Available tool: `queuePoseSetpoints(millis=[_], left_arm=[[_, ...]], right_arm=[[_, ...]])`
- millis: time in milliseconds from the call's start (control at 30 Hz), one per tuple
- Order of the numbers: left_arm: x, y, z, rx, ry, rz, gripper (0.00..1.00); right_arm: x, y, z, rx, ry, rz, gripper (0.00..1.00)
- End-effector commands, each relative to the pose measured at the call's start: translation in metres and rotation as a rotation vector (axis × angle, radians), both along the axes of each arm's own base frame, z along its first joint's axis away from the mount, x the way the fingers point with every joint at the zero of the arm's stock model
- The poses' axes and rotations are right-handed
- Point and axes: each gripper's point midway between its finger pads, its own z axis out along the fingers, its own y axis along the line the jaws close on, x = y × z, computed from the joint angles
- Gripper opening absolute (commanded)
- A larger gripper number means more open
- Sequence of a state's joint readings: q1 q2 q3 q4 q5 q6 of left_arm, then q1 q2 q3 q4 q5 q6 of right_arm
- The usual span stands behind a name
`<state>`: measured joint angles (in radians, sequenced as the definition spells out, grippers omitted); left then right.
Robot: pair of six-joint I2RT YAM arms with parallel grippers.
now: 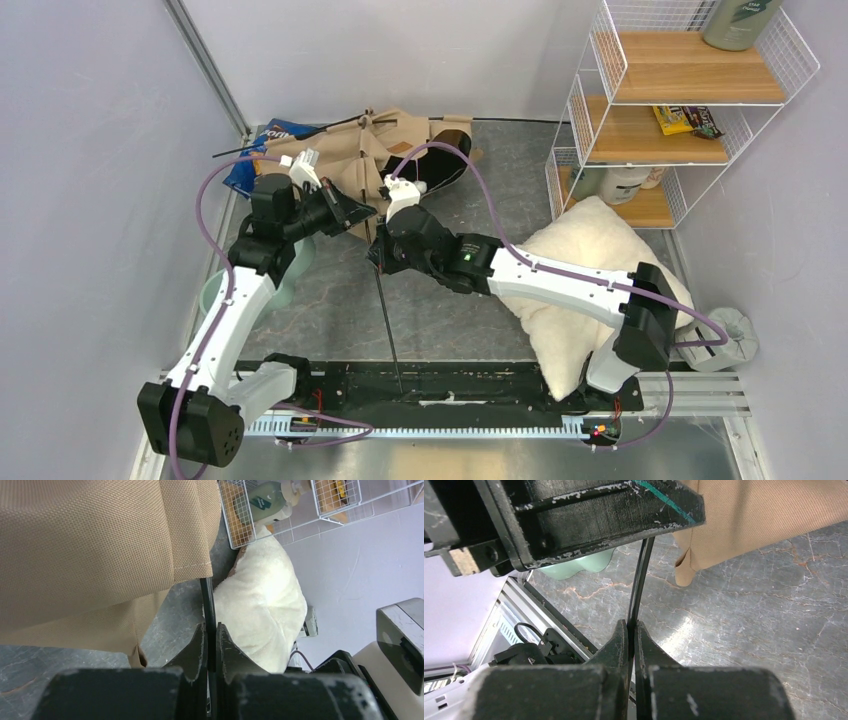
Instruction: Set up the pet tent
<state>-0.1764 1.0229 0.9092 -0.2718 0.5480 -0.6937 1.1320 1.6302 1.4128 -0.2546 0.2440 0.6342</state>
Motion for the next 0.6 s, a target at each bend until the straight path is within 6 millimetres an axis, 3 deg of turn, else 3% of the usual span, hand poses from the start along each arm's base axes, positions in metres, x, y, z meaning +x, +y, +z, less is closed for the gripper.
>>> queuePoseSetpoints(millis=[0, 100, 300, 567], left_arm=[[0.014, -0.003, 0.022, -0.036, -0.081, 0.017, 0.02], [0.022, -0.003, 0.035, -0.056, -0.102, 0.038, 0.02], [0.04, -0.001, 0.057, -0.061, -0.156, 0.075, 0.02], [0.059, -0.001, 0.066, -0.04, -0.184, 0.087, 0.02]], right_arm=[[0.016, 0.004, 0.02, 0.055, -0.072, 0.008, 0.02], [0.009, 0.001, 0.011, 0.029, -0.069, 0.054, 0.18], [-0.017, -0.009, -0.016, -0.011, -0.027, 0.164, 0.41], [-0.062, -0.033, -0.037, -0.049, 0.037, 0.313, 0.44]])
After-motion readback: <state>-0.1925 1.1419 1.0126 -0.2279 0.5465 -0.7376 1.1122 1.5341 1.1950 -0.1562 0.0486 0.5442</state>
